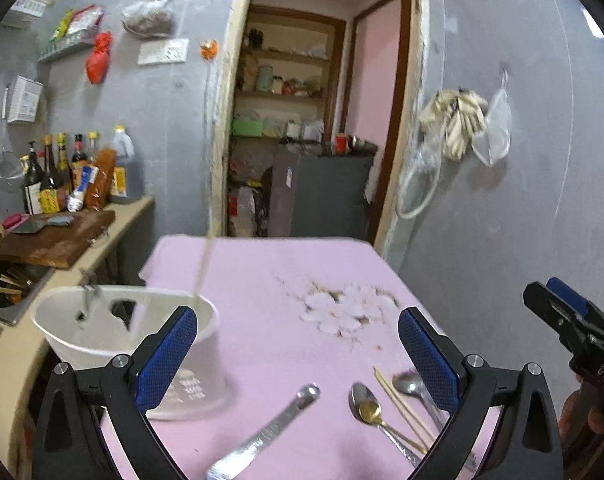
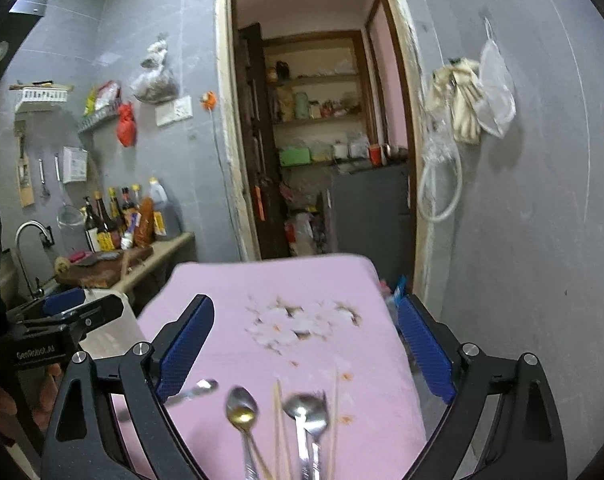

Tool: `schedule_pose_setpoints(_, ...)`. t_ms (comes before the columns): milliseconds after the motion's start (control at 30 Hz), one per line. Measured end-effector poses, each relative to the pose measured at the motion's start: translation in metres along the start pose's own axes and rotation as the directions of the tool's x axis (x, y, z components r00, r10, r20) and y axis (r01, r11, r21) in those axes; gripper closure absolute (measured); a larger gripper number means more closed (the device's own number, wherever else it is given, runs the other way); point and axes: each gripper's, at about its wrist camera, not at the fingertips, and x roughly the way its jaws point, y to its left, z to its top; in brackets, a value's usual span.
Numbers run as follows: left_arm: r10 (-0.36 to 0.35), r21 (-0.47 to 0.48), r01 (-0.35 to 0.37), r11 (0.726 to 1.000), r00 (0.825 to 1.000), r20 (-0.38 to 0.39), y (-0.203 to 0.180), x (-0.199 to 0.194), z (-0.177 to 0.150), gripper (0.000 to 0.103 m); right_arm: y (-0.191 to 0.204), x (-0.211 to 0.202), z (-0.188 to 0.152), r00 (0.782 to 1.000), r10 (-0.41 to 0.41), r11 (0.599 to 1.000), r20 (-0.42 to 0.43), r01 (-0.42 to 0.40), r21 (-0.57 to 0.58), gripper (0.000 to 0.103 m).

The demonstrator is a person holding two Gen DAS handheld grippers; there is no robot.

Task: Organize utensils
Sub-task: 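Move both tools back to the cutlery pile, then grasp a silver spoon with the left tool while the right tool grasps a chopstick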

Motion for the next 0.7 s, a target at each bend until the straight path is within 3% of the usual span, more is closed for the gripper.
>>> schedule_pose_setpoints(200, 0.014, 0.059, -0.009, 0.998, 0.996, -0.086, -0.015, 0.033, -0.026, 0.002, -0.028, 0.039, -0.032, 0.994, 0.016, 0.999, -0.109, -0.010, 0.051, 0.013)
schedule_pose_setpoints(367, 0.005, 0.090, 0.012, 0.996, 0.981, -0.192, -0.015, 0.064, -0.041, 0.002, -0.040, 0.079, -0.055, 0.973, 0.061, 0.995, -0.223, -0.041, 0.095, 0.013)
schedule_pose_setpoints(500, -0.004, 0.110, 0.035, 0.993, 0.964, -0.267, -0.013, 0.084, -0.048, 0.013, -0.039, 0.103, -0.070, 0.954, 0.087, 0.994, -0.288, -0.065, 0.086, 0.015)
schedule_pose_setpoints(600, 0.003, 0.120, 0.040, 0.992, 0.941, -0.337, -0.011, 0.100, -0.056, 0.026, -0.038, 0.121, -0.078, 0.937, 0.101, 0.993, -0.334, -0.076, 0.088, 0.027)
schedule_pose_setpoints(700, 0.002, 0.103, 0.042, 0.994, 0.919, -0.395, -0.009, 0.111, -0.064, 0.033, -0.040, 0.135, -0.082, 0.923, 0.110, 0.992, -0.370, -0.077, 0.104, 0.046)
